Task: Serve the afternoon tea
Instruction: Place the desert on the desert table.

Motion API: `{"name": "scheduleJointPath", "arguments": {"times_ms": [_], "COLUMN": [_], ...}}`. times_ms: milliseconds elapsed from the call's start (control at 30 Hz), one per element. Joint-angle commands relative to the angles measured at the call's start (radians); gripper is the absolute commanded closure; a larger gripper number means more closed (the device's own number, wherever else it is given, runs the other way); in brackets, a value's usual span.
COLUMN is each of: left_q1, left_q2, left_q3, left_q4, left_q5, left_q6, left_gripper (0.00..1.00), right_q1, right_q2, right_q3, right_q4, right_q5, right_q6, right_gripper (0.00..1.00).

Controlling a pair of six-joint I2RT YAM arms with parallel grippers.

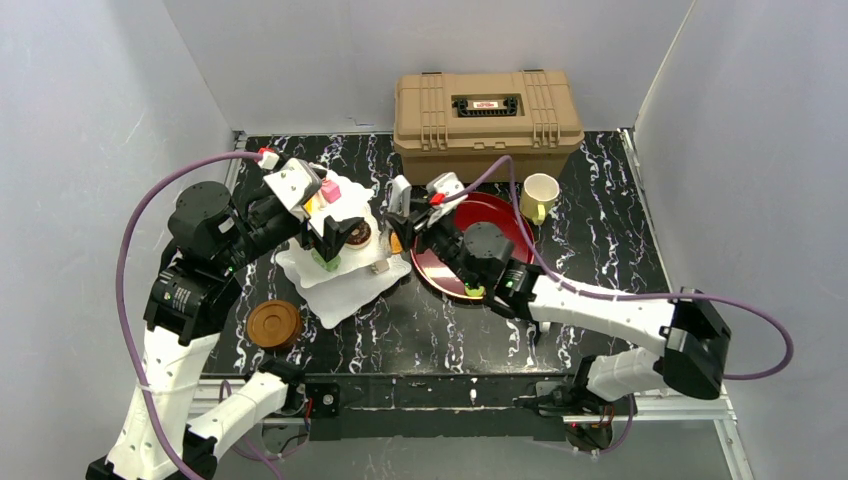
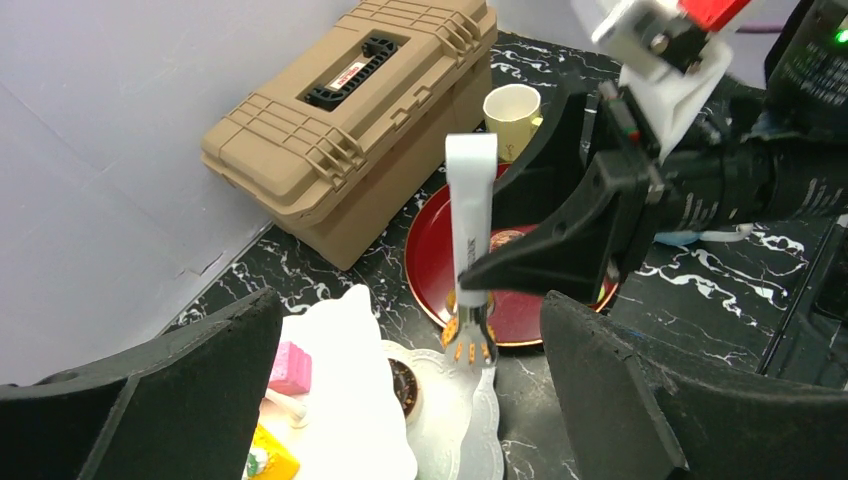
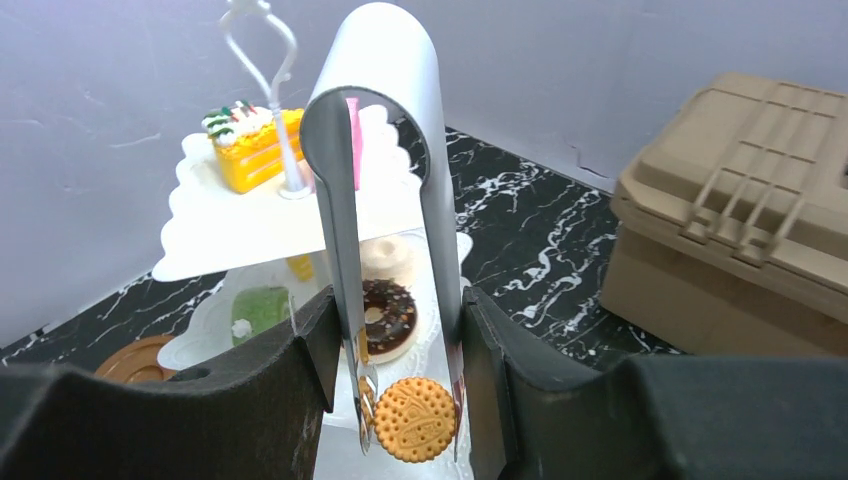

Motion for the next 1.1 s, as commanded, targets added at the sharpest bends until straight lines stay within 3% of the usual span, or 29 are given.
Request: {"name": "scheduleJointPath", "arguments": {"times_ms": [0, 433, 700, 1067], "left_q1": [0.002, 0.002, 0.002, 0.002], "left_q2": [-0.012, -0.019, -0.019, -0.018], "left_q3": [0.013, 0.005, 0.005, 0.006], "left_q4": [0.010, 0.009, 0.010, 0.010], "left_q5": [-0.005, -0.012, -0.010, -0.009], "left_q6": [0.000, 0.006, 0.003, 0.004], "left_gripper": [0.01, 0.01, 0.01, 0.01], "right_q1": [0.024, 0.045, 0.053, 0.053], "right_q2": [0.060, 0.154, 0.156, 0.128], "right_q3": [0.084, 0.150, 0.149, 0.116], "right_q4": [0.124, 0.181, 0.185, 0.186], "right_q5": [-0.011, -0.039, -0.033, -0.013], "right_q6": [-0.008, 0.001, 0.003, -0.004], "right_gripper": [0.72, 0.69, 0.53, 0.43]}}
